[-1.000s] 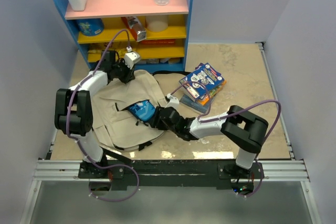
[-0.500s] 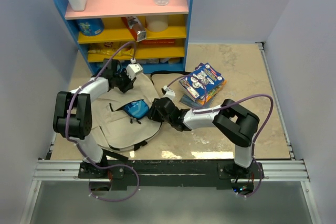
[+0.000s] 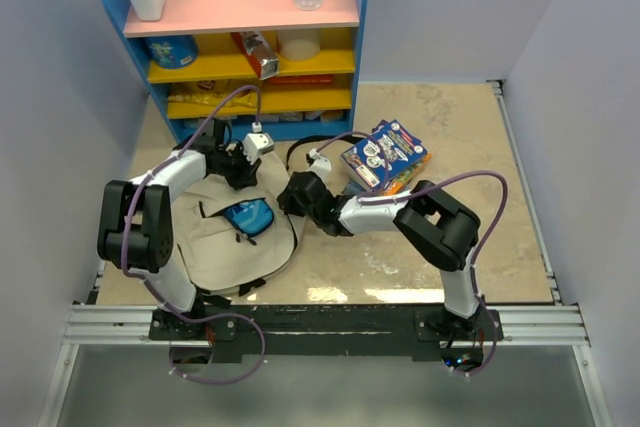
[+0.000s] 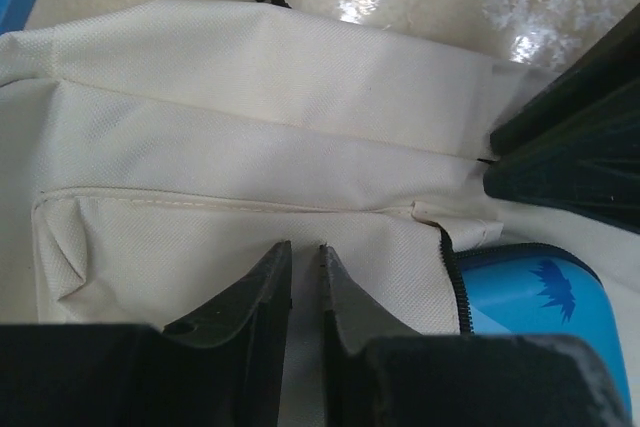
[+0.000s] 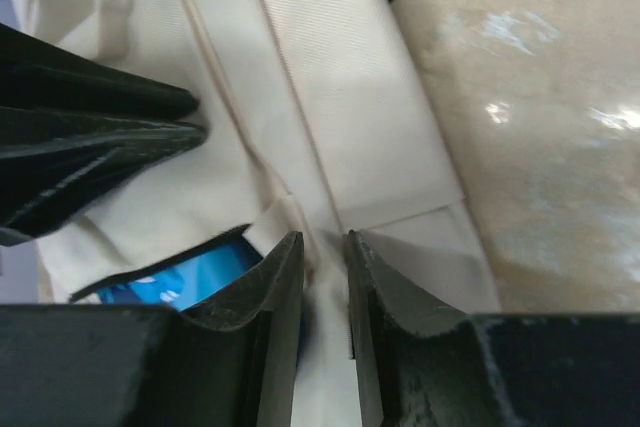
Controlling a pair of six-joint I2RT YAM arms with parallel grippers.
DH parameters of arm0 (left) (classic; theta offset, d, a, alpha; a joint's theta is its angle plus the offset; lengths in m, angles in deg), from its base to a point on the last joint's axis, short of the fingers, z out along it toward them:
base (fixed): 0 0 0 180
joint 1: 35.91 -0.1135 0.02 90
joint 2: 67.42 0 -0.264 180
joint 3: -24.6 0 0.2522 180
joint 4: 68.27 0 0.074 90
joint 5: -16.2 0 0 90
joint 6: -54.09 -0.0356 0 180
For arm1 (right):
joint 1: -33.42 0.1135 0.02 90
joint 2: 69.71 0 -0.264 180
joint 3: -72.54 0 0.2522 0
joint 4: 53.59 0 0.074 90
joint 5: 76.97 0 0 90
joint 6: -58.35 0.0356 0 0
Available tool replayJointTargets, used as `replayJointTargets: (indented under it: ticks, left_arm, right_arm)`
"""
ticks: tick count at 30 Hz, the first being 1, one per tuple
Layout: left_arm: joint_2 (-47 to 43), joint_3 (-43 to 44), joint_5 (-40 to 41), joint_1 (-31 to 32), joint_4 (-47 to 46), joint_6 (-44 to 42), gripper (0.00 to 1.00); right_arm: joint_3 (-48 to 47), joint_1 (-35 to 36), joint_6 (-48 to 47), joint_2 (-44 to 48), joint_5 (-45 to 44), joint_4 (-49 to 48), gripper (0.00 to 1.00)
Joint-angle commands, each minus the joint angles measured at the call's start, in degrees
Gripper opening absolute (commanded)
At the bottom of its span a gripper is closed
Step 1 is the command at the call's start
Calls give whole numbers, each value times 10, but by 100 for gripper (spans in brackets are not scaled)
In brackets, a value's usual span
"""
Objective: Pack the student bag
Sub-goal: Adjust the stationery in the student bag.
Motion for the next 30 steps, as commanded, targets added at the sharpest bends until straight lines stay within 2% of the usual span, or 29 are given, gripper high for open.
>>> replayJointTargets:
  ticks: [1, 4, 7, 11, 15, 18, 19, 25, 30]
  left_arm:
    - [-38, 7, -37, 8, 38, -3, 23]
    - [-60, 20, -24, 5, 15, 38, 25]
    - [-62, 55, -28, -15, 15, 78, 29]
    - [-63, 100, -37, -56, 54, 89, 34]
    - [-82, 96, -12, -102, 46, 89, 36]
    - [-76, 82, 21, -114, 31, 74, 36]
    - [-66, 81, 25, -114, 29, 72, 36]
    - [-20, 84, 57, -114, -16, 76, 35]
    - [17, 105, 51, -110, -9, 72, 34]
  right_arm:
    - [61, 6, -17, 67, -42, 9, 28]
    - [101, 32, -42, 130, -61, 16, 36]
    - [114, 82, -89, 176, -64, 13, 53]
    - [85, 153, -161, 162, -93, 38, 62]
    - [44, 179, -164, 126, -87, 81, 63]
    - [43, 178, -137, 113, -69, 84, 54]
    - [38, 177, -120, 104, -75, 89, 44]
    - [-4, 144, -76, 63, -85, 149, 11]
    - [-6, 112, -68, 40, -64, 130, 7]
